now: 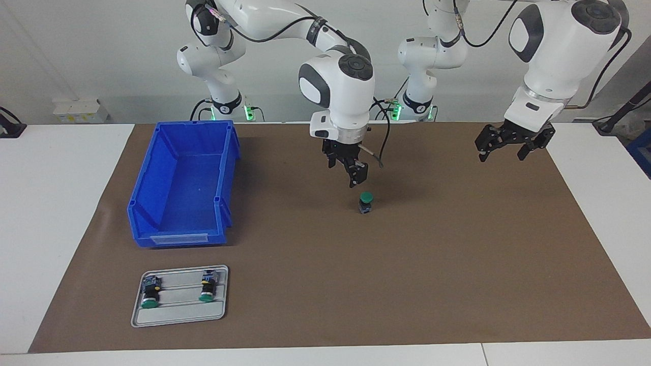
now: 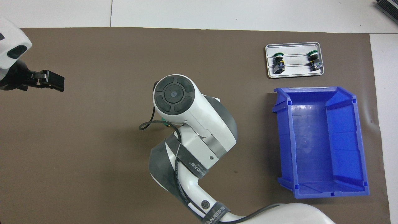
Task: Place and press button with both arms
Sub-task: 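Lower the right gripper down over the green-topped button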
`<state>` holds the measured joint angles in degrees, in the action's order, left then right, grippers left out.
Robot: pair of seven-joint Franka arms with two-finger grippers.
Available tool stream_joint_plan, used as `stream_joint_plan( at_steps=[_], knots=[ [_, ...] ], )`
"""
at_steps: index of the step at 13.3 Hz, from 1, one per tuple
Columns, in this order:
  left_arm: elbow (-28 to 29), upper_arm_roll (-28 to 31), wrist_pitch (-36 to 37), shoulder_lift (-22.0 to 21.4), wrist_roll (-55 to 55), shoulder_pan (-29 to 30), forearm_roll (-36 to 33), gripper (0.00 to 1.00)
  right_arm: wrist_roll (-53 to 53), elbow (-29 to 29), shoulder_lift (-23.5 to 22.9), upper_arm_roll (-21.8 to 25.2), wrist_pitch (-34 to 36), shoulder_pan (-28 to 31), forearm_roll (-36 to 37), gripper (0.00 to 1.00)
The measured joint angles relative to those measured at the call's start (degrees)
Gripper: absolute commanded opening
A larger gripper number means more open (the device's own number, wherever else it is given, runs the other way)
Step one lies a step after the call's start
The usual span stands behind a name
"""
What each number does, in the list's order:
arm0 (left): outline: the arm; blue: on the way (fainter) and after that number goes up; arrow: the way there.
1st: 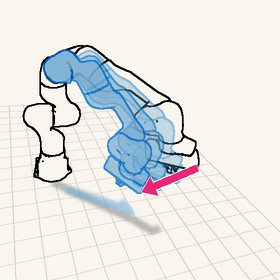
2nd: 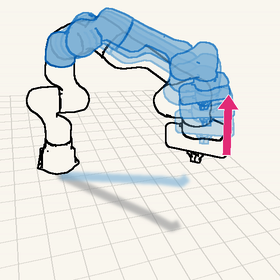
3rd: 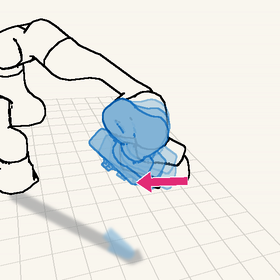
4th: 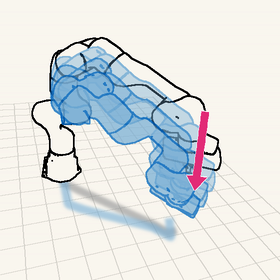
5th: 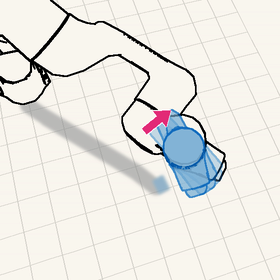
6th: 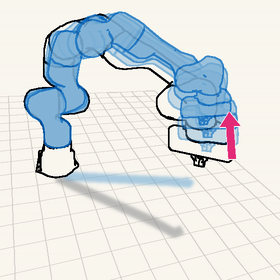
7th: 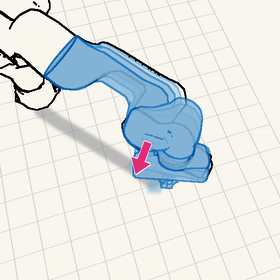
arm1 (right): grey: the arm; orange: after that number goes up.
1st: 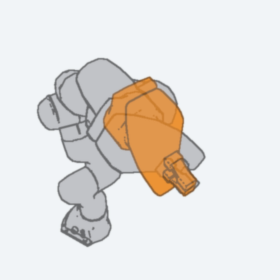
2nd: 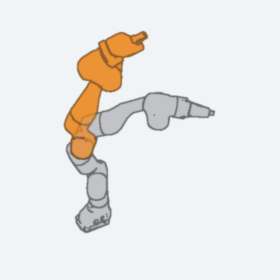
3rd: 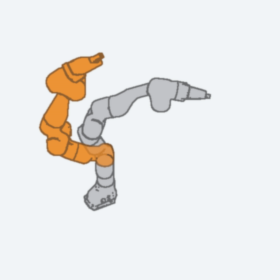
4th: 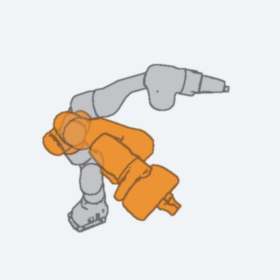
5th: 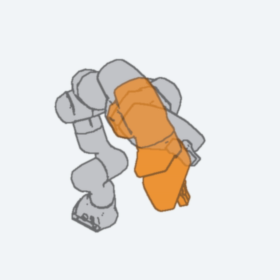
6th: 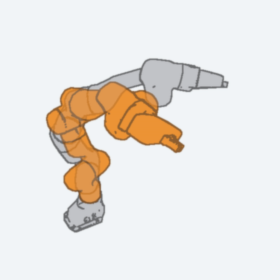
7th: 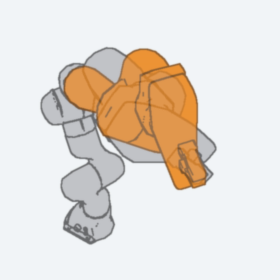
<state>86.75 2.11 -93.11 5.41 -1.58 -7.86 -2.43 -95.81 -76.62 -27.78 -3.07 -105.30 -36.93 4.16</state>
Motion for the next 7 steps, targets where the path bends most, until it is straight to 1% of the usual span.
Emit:
stream_joint_plan(
  at_steps=[4,7],
  knots=[
    [0.01,0.0,0.01,0.0,0.0,0.0,-0.01,1.0,-5.6,6.04,-7.29,0.01,-1.58,-2.16,0.0,0.94],
    [0.01,0.0,0.02,0.0,0.0,0.0,-0.02,1.0,-7.73,7.7,-10.78,0.03,-4.59,-3.15,0.0,0.93]
  ],
)
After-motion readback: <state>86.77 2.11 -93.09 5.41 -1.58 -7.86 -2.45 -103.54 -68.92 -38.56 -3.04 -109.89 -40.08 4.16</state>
